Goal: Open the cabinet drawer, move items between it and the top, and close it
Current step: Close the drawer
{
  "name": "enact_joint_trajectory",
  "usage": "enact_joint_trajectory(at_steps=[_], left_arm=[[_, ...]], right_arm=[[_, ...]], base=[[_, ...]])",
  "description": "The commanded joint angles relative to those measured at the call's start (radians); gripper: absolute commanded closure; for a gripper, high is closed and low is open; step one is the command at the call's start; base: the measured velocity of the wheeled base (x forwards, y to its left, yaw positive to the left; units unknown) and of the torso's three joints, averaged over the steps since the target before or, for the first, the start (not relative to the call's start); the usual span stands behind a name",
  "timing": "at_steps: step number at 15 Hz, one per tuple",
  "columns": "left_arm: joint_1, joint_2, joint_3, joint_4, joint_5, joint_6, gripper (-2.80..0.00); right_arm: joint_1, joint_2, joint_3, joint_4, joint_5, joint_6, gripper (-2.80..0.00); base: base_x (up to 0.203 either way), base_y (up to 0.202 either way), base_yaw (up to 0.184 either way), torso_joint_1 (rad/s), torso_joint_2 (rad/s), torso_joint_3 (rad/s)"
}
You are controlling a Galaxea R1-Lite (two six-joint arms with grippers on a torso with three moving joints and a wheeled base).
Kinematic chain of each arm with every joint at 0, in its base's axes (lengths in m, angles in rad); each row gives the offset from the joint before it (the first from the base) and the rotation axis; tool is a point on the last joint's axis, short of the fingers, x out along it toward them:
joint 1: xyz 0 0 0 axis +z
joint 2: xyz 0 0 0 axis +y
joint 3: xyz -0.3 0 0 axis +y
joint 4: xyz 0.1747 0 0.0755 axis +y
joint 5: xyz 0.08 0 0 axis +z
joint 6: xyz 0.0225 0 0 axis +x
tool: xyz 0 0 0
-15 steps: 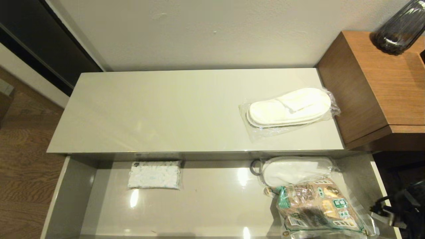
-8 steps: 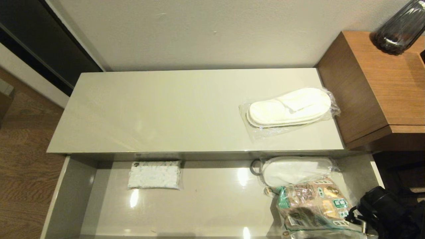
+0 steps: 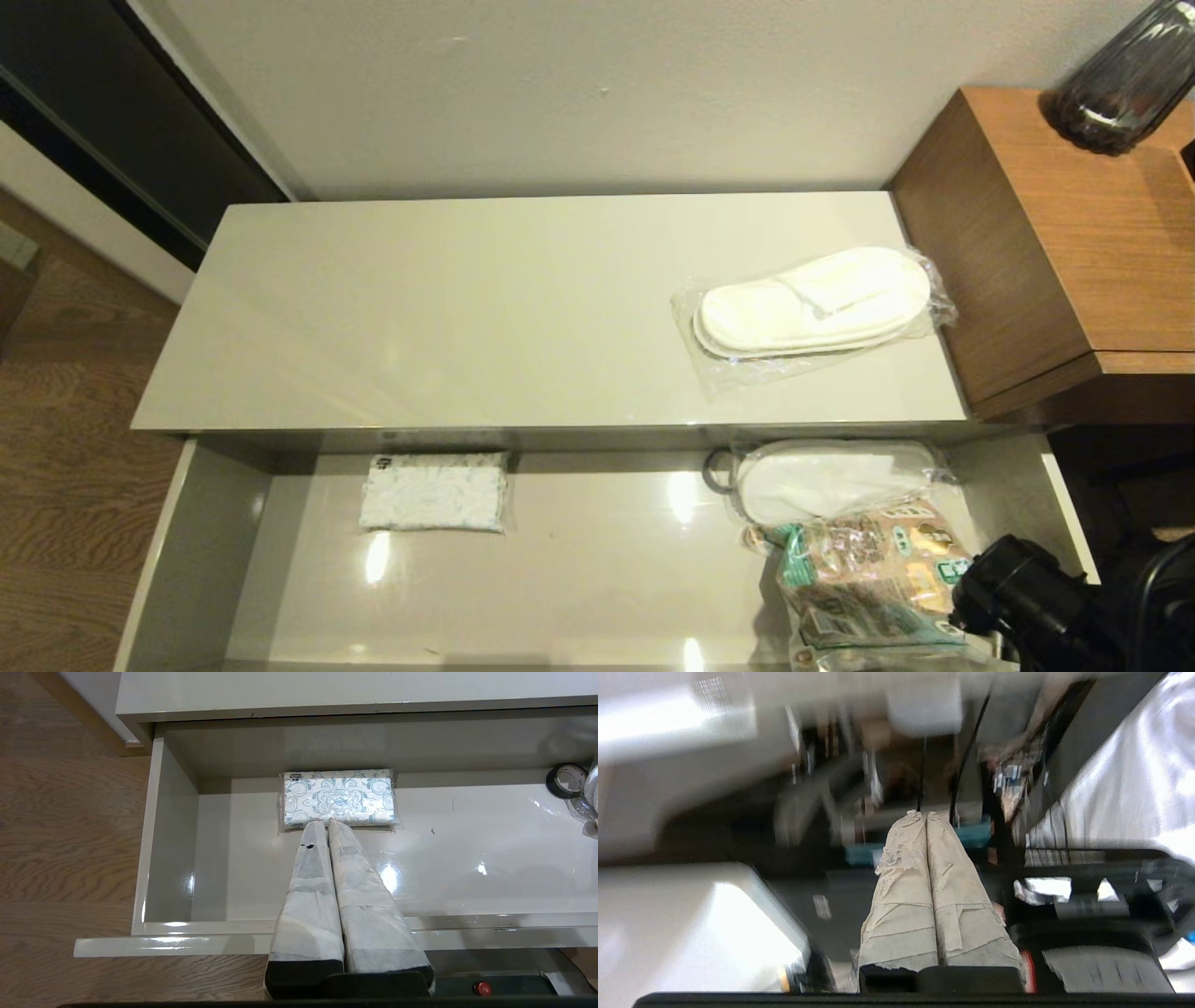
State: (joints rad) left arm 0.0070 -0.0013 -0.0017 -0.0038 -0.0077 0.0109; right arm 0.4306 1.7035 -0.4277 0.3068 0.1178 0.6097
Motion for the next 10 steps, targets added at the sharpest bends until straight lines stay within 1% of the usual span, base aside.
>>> enact_joint_trajectory(at_steps=[1,2,5,7,10], left_arm=[[0.001,0.001,0.0,-0.001,0.0,0.0,0.0],[0.001,0.001,0.0,-0.001,0.0,0.0,0.0],[0.001,0.001,0.0,-0.001,0.0,0.0,0.0],[0.001,0.001,0.0,-0.001,0.0,0.0,0.0],[0.0,0.001,0.0,-0.001,0.0,0.0,0.0]], right_arm=[[0.064,0.033,-0.002,-0.06,-0.093,0.112,0.0],[0.085,0.038,-0.002,-0.078,-0.114,0.144,0.0],[0.118,0.038,-0.003,-0.114,-0.166,0.198,0.0],[0.12,0.029,-0.014,-0.133,-0.173,0.233,0.0],[0.132,0.03,-0.004,-0.123,-0.184,0.232,0.0]], base=[[0.0,0.0,0.0,0.0,0.0,0.0],[0.0,0.0,0.0,0.0,0.0,0.0],[0.0,0.0,0.0,0.0,0.0,0.0],[0.0,0.0,0.0,0.0,0.0,0.0],[0.0,0.0,0.0,0.0,0.0,0.0]])
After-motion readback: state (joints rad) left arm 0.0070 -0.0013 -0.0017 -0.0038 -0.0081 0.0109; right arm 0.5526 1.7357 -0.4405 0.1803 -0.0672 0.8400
